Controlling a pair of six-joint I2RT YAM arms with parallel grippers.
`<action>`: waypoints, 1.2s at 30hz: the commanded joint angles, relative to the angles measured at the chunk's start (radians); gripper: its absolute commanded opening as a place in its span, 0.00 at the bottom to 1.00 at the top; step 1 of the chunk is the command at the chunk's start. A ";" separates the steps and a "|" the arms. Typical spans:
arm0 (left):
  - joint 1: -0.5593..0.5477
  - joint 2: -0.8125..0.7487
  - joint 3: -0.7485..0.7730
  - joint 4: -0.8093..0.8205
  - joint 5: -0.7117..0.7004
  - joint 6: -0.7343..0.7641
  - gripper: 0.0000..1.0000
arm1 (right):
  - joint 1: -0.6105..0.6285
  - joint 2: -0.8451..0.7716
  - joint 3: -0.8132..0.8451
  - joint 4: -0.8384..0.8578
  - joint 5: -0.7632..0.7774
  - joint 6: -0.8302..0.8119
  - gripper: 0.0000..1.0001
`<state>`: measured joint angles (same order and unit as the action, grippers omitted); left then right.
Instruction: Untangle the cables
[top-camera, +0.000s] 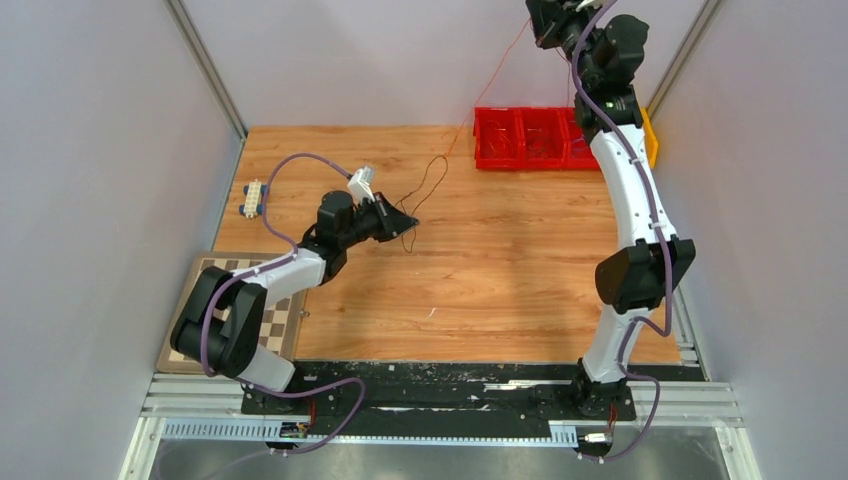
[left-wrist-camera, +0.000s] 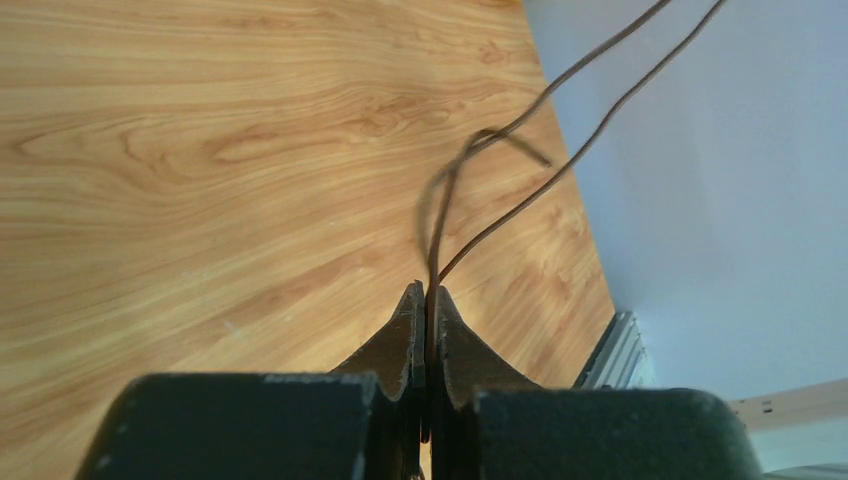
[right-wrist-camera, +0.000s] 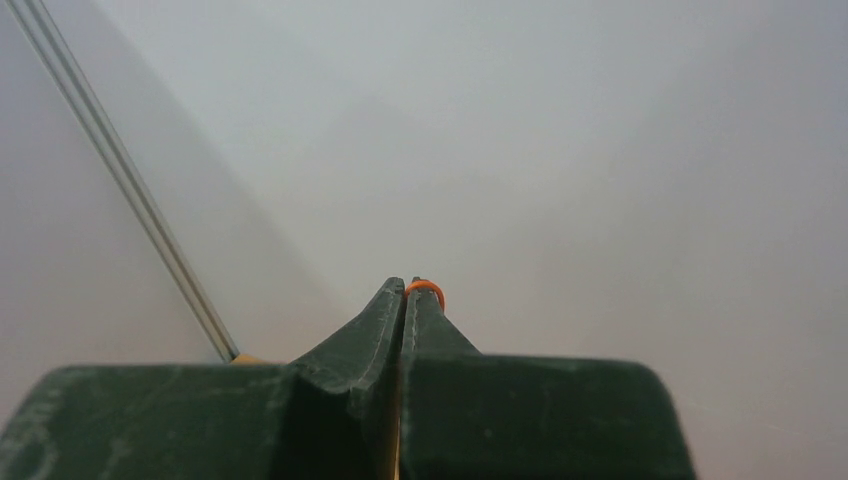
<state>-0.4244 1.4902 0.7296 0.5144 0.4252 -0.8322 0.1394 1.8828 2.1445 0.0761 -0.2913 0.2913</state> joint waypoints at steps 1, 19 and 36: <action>0.020 -0.037 -0.041 -0.046 0.025 0.084 0.00 | -0.034 0.037 0.144 0.082 0.001 -0.069 0.00; 0.087 -0.030 -0.170 -0.154 -0.008 0.119 0.00 | -0.091 0.136 0.303 0.172 0.070 -0.154 0.00; 0.087 -0.090 -0.065 -0.192 0.068 0.265 0.00 | -0.096 0.044 0.067 0.143 -0.060 -0.207 0.00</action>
<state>-0.3386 1.4322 0.5812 0.3202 0.4503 -0.6510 0.0425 1.9820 2.2539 0.2016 -0.3264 0.1280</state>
